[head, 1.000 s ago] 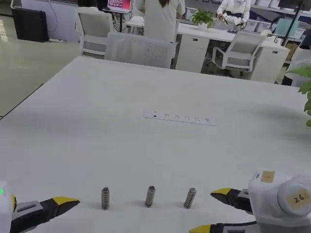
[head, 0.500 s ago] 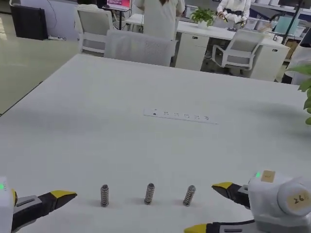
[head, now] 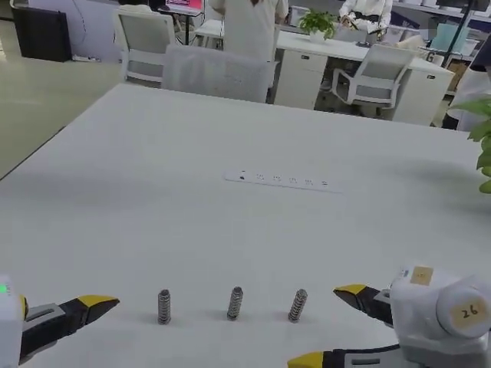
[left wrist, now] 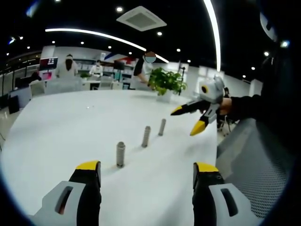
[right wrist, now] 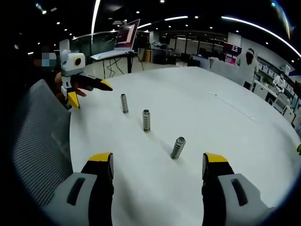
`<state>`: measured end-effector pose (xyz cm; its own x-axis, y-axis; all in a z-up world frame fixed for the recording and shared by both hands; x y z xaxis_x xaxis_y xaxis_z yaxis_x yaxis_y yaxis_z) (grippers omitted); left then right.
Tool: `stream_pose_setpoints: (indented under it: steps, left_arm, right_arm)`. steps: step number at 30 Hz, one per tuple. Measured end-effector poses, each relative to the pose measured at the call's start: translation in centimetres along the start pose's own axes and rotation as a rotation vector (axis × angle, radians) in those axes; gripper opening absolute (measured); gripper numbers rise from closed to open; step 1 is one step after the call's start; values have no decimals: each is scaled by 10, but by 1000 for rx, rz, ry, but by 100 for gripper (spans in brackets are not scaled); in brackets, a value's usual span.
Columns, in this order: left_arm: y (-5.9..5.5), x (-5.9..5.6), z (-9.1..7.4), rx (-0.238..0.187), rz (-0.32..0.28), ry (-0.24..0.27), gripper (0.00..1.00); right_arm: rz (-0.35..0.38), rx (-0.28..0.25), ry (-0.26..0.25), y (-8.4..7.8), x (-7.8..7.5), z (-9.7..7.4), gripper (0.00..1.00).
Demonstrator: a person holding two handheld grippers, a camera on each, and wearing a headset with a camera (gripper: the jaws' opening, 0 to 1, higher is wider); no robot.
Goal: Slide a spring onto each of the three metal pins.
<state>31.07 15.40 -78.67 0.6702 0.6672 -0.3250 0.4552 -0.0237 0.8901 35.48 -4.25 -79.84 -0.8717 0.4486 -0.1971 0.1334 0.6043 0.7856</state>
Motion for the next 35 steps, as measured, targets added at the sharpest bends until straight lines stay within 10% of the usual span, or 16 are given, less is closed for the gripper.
stream_pose_setpoints:
  steps: [35]
  left_arm:
    - [-1, -1, 2, 7, 3, 3, 77]
  right_arm:
    - [-4, 10, 8, -2, 1, 3, 77]
Point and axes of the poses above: the centre of the closed fingertips' face, and the gripper's own axes: z roughly forward along the fingers, x roughly to its left, y roughly out of its top, the point moved 1 cm from there along -z, roughly backward along the fingers, and after that the axes turned 10 degrees about -z, right-handed, at the moved point
